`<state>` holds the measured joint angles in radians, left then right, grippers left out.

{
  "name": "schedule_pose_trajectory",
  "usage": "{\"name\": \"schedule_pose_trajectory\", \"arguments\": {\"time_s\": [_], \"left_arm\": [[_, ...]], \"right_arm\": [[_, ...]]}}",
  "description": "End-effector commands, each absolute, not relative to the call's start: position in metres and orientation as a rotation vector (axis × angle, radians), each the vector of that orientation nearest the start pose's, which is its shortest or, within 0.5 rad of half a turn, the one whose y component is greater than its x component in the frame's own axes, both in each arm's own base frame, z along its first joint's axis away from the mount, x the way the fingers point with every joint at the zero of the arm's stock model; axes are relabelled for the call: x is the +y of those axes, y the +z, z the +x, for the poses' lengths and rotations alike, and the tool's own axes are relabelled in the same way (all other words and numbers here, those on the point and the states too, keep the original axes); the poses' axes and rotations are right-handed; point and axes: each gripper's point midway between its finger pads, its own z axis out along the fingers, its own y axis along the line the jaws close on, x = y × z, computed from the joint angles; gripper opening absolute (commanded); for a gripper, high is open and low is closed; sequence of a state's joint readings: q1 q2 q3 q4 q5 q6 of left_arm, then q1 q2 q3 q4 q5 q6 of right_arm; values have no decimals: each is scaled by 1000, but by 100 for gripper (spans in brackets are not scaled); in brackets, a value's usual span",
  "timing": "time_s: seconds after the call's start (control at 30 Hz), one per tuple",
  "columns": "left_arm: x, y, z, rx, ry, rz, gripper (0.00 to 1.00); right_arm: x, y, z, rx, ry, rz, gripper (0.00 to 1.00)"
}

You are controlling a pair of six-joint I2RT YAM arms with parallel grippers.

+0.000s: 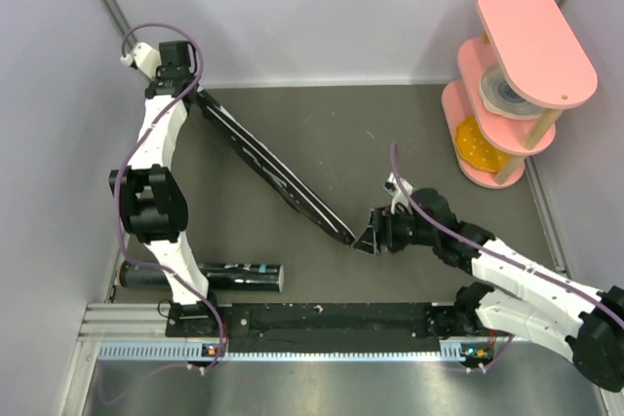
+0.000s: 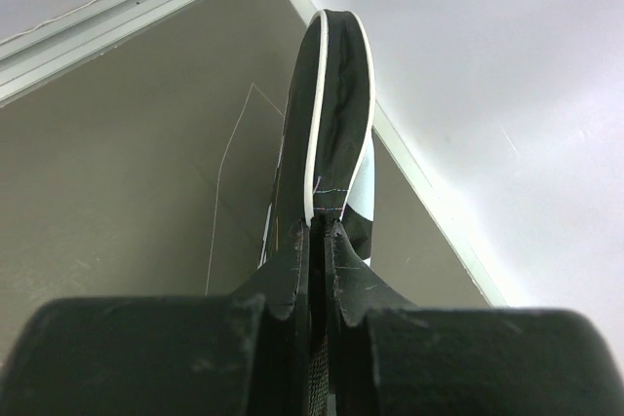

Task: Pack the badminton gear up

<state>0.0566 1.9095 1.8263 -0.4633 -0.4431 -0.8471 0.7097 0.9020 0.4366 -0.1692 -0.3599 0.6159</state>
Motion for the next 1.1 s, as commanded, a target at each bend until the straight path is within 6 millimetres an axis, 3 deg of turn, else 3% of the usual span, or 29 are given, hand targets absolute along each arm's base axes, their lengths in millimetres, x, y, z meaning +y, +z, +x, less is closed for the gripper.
{"name": "schedule_pose_trajectory", "arguments": {"time_s": [0.0, 0.07, 0.1, 0.17, 0.2, 0.27, 0.4, 0.47, 0.5, 0.53, 0.57, 0.63, 0.67, 0.7, 0.73, 0.8, 0.87, 1.0, 1.03, 1.07], "left_arm": [[87, 296, 541, 1603, -50, -1122, 0], [85, 293, 540, 1614, -54, -1122, 0], [84, 293, 540, 1622, -55, -1120, 0], [86, 293, 538, 1628, -45, -1115, 0], [86, 292, 538, 1633, -42, -1115, 0], [85, 293, 536, 1640, -43, -1111, 0], [81, 287, 535, 1668, -53, -1111, 0], [79, 285, 534, 1682, -64, -1108, 0], [79, 285, 534, 1687, -64, -1105, 4], [78, 285, 533, 1689, -66, -1102, 11], [78, 286, 533, 1695, -72, -1097, 21], [77, 287, 532, 1700, -80, -1094, 32], [78, 289, 532, 1700, -88, -1092, 45], [74, 291, 532, 1712, -107, -1085, 52], [73, 293, 532, 1717, -113, -1079, 58], [68, 296, 532, 1744, -139, -1060, 74], [62, 299, 531, 1766, -168, -1045, 79], [45, 309, 526, 1796, -258, -1015, 82], [39, 317, 520, 1798, -296, -1003, 82], [32, 322, 517, 1801, -314, -984, 83]], "right_arm": [[234, 139, 188, 2217, 799, -534, 79], [237, 134, 200, 2223, 693, -603, 87], [244, 147, 207, 2185, 672, -622, 88], [256, 144, 212, 2174, 594, -697, 89], [267, 157, 217, 2148, 595, -718, 89], [278, 160, 224, 2127, 524, -760, 90], [318, 154, 240, 2154, 430, -849, 90], [326, 145, 245, 2180, 364, -855, 90], [335, 152, 251, 2170, 360, -836, 91], [337, 133, 253, 2221, 312, -853, 89], [342, 132, 255, 2231, 311, -843, 87], [352, 129, 261, 2244, 310, -830, 80], [356, 127, 261, 2253, 323, -824, 77], [359, 128, 262, 2249, 331, -818, 74], [361, 128, 263, 2251, 336, -809, 65], [365, 122, 264, 2257, 342, -807, 56], [364, 116, 266, 2278, 340, -777, 40], [357, 109, 270, 2326, 408, -666, 24], [354, 109, 272, 2342, 453, -635, 16], [346, 98, 267, 2380, 477, -600, 12]]}}
